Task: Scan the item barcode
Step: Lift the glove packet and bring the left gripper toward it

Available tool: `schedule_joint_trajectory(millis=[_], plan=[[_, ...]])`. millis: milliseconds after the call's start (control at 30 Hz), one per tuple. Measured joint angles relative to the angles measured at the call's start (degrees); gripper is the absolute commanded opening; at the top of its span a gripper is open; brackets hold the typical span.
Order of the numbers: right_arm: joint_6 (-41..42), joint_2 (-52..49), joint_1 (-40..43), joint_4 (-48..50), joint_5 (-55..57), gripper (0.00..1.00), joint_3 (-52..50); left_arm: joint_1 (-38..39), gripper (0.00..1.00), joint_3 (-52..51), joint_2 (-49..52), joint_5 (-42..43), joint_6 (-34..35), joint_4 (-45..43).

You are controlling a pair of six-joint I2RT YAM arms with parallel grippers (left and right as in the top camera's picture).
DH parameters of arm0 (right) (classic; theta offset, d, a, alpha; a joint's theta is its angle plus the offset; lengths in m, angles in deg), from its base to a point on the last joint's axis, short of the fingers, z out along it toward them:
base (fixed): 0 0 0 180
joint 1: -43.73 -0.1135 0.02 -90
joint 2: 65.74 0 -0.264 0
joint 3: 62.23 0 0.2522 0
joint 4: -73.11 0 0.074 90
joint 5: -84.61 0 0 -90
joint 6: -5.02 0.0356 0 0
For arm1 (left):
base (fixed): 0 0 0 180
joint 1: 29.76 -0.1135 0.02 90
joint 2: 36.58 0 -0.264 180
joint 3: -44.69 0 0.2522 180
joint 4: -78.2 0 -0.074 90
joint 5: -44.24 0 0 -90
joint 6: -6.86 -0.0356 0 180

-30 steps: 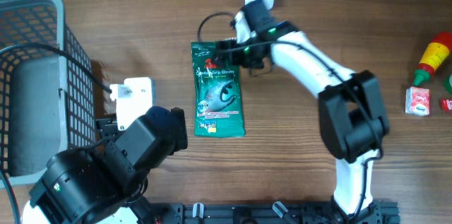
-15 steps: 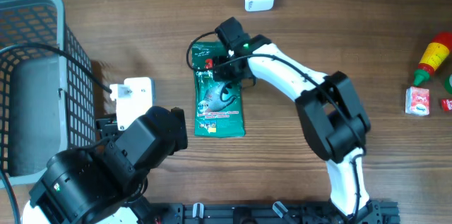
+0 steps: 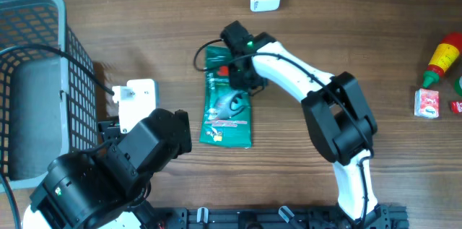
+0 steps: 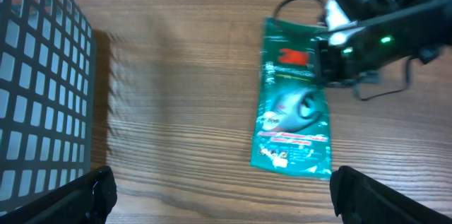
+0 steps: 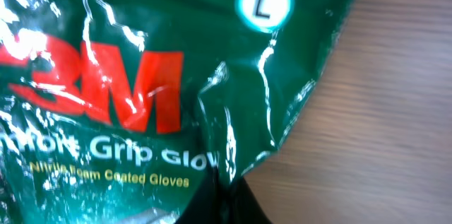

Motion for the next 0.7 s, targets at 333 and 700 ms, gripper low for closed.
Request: schedule_joint_trajectory(millis=[333,700], plan=[[22.8,13.62,12.37,-16.0,-5.95,0.04,0.2,0.02,1.0,0.0,0.0,0.0,-0.02,-0.02],[45.13,18.91,15.67,-21.33,-14.78,0.04,0.57,0.02,1.0,0.0,0.0,0.0,0.0,-0.02]])
